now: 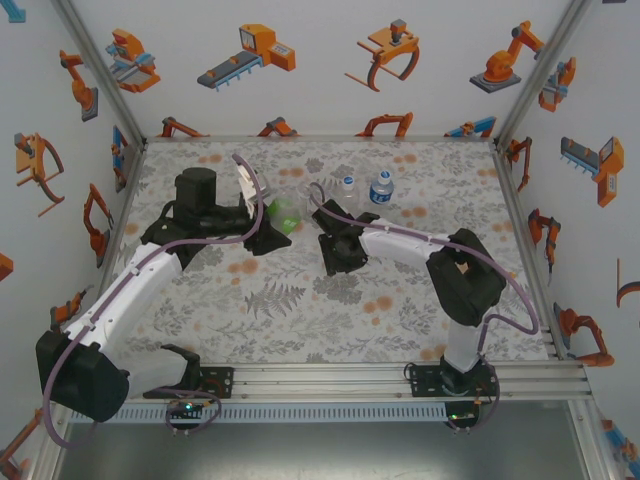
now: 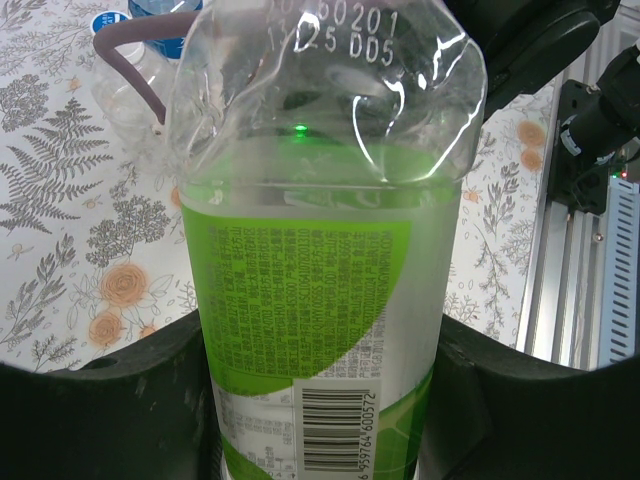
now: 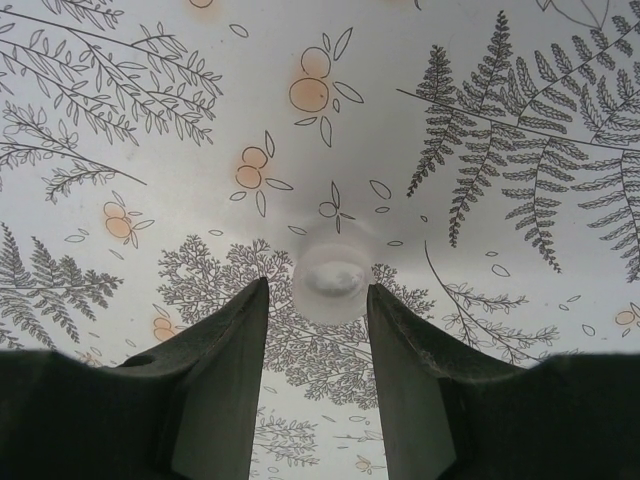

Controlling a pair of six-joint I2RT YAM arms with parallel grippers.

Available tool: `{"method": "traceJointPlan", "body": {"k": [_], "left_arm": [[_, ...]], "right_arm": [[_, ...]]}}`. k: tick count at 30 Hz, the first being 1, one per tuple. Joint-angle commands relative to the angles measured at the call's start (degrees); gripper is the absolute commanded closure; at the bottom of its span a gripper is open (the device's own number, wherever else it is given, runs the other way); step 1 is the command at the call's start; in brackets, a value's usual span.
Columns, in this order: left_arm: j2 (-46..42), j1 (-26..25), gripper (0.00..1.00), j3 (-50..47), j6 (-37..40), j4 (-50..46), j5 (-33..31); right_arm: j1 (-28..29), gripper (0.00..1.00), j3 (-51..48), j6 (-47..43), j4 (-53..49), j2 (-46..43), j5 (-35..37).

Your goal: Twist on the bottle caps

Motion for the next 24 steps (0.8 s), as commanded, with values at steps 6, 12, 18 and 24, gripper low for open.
{"method": "traceJointPlan", "body": {"k": [6, 12, 18, 24], "left_arm": [[0.0, 0.3, 0.96, 1.1, -0.4, -0.3, 1.7], [0.2, 0.3, 0.96, 1.2, -0.4, -0.2, 1.8], [0.5, 0.4, 0.96, 1.4, -0.5, -0.3, 2.4], [0.4, 0.4, 0.96, 1.3, -0.5, -0.3, 2.4]], "right_arm": [[0.3, 0.57, 0.5, 0.4, -0.6, 2.5, 0.7], [0.3, 0.7, 0.5, 0.7, 0.3, 3.5, -0.5], [-0.6, 0.8, -1.2, 2.3, 5.4, 0.3, -6.6], [-6.1, 0.78, -11.0, 9.2, 21.6, -4.6, -20.0]]}}
